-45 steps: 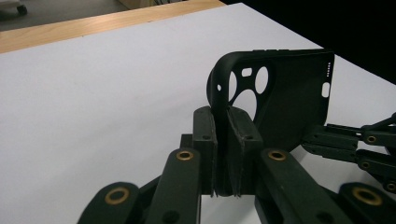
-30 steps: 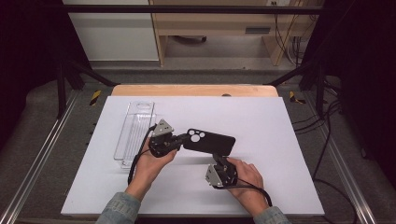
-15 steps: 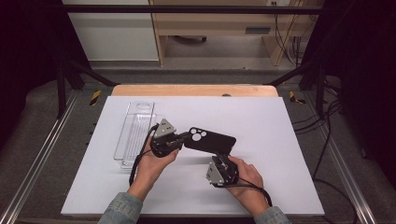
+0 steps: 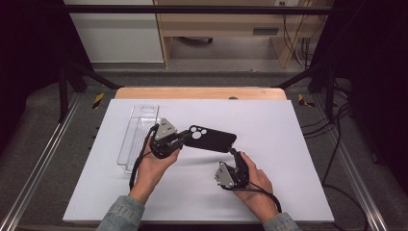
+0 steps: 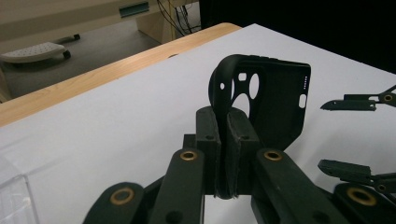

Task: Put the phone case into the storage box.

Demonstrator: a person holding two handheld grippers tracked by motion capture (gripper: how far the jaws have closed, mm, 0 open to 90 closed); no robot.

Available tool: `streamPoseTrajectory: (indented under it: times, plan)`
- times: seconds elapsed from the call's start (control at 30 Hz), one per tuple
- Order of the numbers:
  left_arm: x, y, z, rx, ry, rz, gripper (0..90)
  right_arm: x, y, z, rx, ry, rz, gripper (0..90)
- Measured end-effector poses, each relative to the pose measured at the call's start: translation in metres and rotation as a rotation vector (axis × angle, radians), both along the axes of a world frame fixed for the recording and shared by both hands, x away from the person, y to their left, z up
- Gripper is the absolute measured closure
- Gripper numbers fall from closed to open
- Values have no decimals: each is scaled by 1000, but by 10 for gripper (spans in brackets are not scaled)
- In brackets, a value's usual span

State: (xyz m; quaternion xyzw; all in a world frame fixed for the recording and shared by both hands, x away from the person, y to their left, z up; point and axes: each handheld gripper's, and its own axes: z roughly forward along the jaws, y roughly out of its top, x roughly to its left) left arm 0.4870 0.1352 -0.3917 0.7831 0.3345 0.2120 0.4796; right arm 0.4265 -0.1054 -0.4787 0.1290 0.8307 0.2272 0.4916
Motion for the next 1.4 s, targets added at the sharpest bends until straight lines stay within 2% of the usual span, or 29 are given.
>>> streamPoseTrajectory:
  times: [0.2, 0.27, 0.37, 0.4, 0.6, 0.73, 0.87, 1.0, 1.1, 1.27, 1.4]
  plan:
    - [1, 0, 7, 16, -14, 8, 846, 7, -9, 7, 147, 64, -69, 213]
    - [0, 1, 11, 19, -23, 13, 846, 8, -14, 8, 197, 85, -81, 204]
    - [1, 1, 16, 27, -36, 15, 846, 10, -20, 11, 303, 124, -83, 187]
    - [2, 2, 18, 29, -38, 16, 846, 11, -22, 12, 321, 131, -80, 179]
    - [5, 4, 26, 53, -50, 20, 846, 15, -32, 13, 400, 180, -90, 128]
    - [7, 10, 32, 64, -59, 27, 846, 17, -40, 13, 452, 241, -82, 95]
    - [8, 17, 38, 84, -67, 38, 846, 17, -48, 13, 481, 257, -87, 88]
    - [9, 26, 43, 109, -82, 46, 846, 17, -58, 16, 573, 318, -65, 97]
    - [11, 35, 47, 117, -80, 58, 846, 17, -66, 16, 596, 312, -86, 94]
    - [13, 50, 56, 126, -89, 80, 846, 16, -85, 14, 677, 347, -115, 91]
    - [13, 59, 65, 142, -107, 91, 845, 13, -99, 13, 714, 340, -137, 93]
